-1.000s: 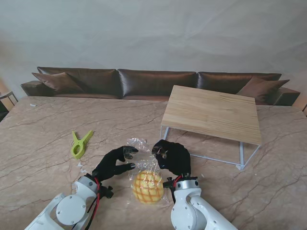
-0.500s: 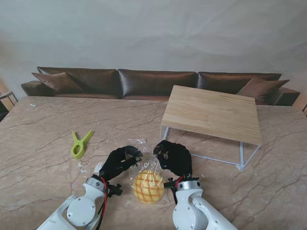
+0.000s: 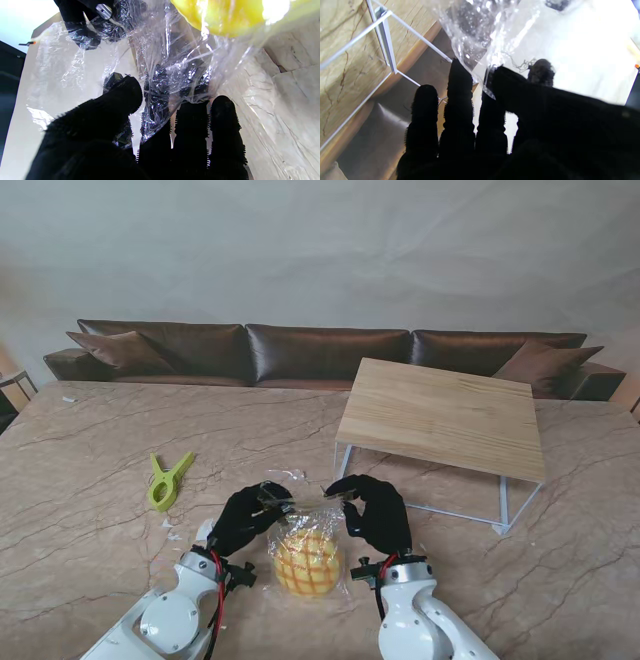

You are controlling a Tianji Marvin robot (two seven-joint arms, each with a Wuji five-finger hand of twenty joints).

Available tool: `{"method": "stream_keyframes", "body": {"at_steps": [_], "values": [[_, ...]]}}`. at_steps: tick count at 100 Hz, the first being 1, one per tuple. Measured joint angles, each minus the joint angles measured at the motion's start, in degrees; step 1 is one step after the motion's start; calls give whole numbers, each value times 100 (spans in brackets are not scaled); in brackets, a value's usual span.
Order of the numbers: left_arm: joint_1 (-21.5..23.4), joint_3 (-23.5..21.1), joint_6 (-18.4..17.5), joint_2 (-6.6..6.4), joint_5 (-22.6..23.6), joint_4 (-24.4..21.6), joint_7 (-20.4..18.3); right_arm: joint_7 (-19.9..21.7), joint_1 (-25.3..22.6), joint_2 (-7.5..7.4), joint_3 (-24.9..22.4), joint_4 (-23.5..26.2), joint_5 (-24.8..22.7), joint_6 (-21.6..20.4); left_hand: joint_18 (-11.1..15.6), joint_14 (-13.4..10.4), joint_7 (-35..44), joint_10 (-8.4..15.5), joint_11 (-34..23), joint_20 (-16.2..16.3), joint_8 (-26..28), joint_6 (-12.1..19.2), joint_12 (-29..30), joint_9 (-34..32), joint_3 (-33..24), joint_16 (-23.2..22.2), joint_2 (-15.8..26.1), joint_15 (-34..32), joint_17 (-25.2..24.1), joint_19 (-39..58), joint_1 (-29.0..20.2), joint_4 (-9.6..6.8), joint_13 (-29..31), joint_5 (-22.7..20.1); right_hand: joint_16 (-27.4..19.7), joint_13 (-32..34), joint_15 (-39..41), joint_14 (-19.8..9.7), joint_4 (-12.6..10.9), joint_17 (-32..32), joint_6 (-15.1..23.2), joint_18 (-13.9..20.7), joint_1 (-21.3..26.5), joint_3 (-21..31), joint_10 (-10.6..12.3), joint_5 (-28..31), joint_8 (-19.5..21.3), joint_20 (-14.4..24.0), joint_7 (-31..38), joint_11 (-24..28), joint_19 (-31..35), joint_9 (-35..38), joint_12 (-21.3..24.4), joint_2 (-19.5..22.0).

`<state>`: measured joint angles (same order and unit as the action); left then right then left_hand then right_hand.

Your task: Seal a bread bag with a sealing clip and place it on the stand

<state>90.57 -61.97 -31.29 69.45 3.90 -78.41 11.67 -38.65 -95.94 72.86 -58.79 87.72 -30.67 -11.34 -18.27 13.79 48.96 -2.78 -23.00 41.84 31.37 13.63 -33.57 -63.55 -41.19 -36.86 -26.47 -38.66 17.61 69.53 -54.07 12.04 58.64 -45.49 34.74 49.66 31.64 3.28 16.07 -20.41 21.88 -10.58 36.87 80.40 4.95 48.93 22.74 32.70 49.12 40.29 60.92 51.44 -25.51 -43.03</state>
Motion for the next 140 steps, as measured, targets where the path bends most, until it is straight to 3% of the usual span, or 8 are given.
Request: {"method": "stream_keyframes", "body": {"at_steps": [7,20,36,49,78,91,110,140], "values": [[0,0,-51,-4,31,13,-15,273,-189,-57,-155,243,314,-152,0,-9,57,49,74,0,186,62,-175,5,107,-38,51,1,-84,-59,-125,0,-104,-63,-221,-312,-110,-1,-556,221,-196,0,-513,26,-22,-239,21,57,-202,-8,-255,-346,149,325],[3,0,-128,-10,155,37,4,409,-439,-113,-391,561,488,-171,2,-9,98,101,127,0,279,163,-242,6,138,-71,60,1,-86,-66,-127,-16,-112,-72,-297,-442,-179,-2,-632,335,-342,-4,-1248,56,-90,-526,-453,115,-145,-8,-375,-490,230,416],[24,0,-171,-16,318,37,109,522,-592,-188,-541,879,445,-89,45,-9,137,102,189,0,284,196,-251,6,204,-71,107,41,-77,-67,-186,-18,-113,-178,-342,-494,-263,-2,-1458,359,-584,-19,-1887,143,-121,-673,-235,195,-555,-83,-410,-481,246,916],[41,-5,-312,-7,644,59,348,701,-629,-202,-569,1191,721,433,47,-9,137,102,257,0,288,199,-251,7,205,-72,107,60,-64,-67,-189,-18,-113,-208,-358,-611,-364,19,-1435,359,-758,-50,-2650,-898,-265,-882,-464,196,-611,-237,-417,-601,263,1549],[38,-17,-528,11,1053,148,581,2279,-500,-499,-683,1586,416,1404,50,-22,140,110,366,0,367,294,-255,7,213,-72,107,122,-56,-67,-189,-18,-149,-345,-637,-1073,-893,153,-1156,402,-1353,-21,-2660,-3387,-358,-2106,-356,196,-1464,-731,-432,-1596,653,1624],[55,-44,-612,11,1219,141,646,3107,-382,-621,-714,1690,671,1709,52,-56,141,113,404,0,429,299,-256,7,213,-72,107,129,-55,-67,-189,-18,-155,-363,-738,-1229,-1060,216,-1156,423,-1585,-3,-2638,-3755,-408,-2542,-468,191,-1627,-880,-442,-2040,736,1630],[62,-47,-715,8,1292,137,655,3196,-110,-707,-576,1465,695,1689,56,-83,142,171,416,0,440,332,-258,7,213,-72,107,171,-55,-68,-189,-18,-155,-370,-790,-1423,-1105,216,-1158,432,-1857,16,-2444,-4121,-476,-2989,-672,280,-1722,-909,-425,-2276,822,1611],[60,-46,-716,9,1377,172,731,3597,163,-787,-326,1088,708,1603,57,-84,144,172,473,0,504,337,-260,7,213,-72,107,177,-55,-69,-189,-33,-155,-407,-52,-1399,-263,218,-1159,444,-1926,77,-2396,-4263,-291,-2509,-830,338,-1424,572,-438,-1451,-594,1459]]}}
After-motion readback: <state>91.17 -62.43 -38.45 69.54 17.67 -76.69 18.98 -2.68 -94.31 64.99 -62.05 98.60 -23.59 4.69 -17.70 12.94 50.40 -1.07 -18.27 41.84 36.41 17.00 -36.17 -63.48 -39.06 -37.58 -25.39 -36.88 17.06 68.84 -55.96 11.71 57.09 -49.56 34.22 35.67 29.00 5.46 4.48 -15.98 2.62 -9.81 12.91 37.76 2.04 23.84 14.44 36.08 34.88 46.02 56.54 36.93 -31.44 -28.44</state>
